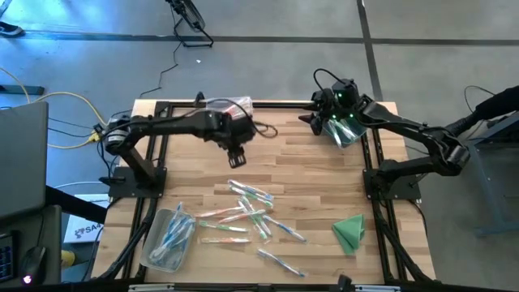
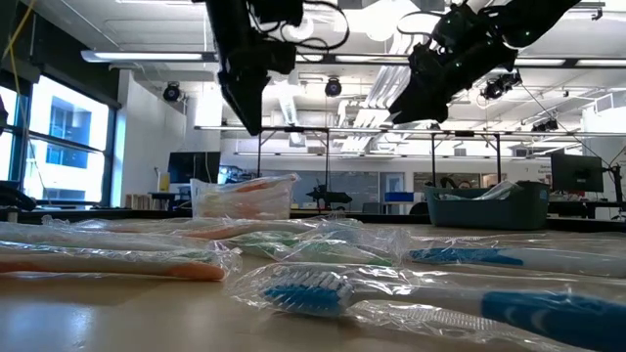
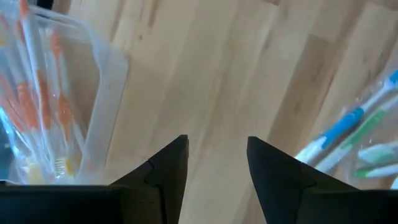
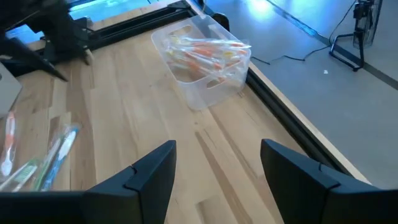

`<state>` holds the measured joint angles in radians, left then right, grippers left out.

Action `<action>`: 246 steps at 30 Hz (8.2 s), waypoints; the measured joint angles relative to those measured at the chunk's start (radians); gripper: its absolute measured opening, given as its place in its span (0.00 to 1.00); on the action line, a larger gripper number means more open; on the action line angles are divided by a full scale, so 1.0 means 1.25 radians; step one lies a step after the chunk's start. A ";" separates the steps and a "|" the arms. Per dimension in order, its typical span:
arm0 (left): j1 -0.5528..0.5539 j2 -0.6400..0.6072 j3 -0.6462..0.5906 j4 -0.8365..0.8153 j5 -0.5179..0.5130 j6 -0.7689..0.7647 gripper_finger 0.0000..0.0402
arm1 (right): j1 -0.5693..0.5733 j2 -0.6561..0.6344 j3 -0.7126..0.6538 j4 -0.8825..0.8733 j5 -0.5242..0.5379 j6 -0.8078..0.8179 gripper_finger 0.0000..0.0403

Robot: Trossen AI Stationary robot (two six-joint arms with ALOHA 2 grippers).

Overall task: Pick & Place Toothbrushes
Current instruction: Put the top orange toothbrush into the transparent bin, then put the top blue toothbrush into the gray bin

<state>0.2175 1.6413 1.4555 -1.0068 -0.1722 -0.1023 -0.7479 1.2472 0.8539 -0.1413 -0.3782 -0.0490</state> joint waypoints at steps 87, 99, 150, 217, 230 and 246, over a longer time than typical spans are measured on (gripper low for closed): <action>-0.410 0.199 -0.056 0.004 0.140 -0.427 0.40 | 0.069 0.000 0.000 -0.022 -0.011 0.015 0.56; -0.410 0.208 -0.127 0.054 0.138 -0.467 0.40 | 0.069 0.000 0.000 -0.025 -0.013 0.015 0.56; -0.405 0.180 -0.181 0.081 0.139 -0.443 0.05 | 0.070 0.000 0.000 -0.029 -0.012 0.015 0.56; 0.428 0.074 -0.178 0.570 -0.038 0.268 0.08 | 0.070 0.000 0.000 -0.028 0.092 0.108 0.56; 0.428 0.068 -0.177 0.522 -0.045 0.267 0.40 | 0.070 0.000 0.000 -0.028 0.091 0.107 0.56; 0.421 -0.039 -0.092 0.380 0.125 0.135 0.19 | 0.069 0.000 0.000 -0.028 0.091 0.102 0.56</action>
<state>0.7433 1.5926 1.3403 -0.5312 -0.0154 0.0663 -0.6611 1.2476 0.8536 -0.1761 -0.2649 0.0789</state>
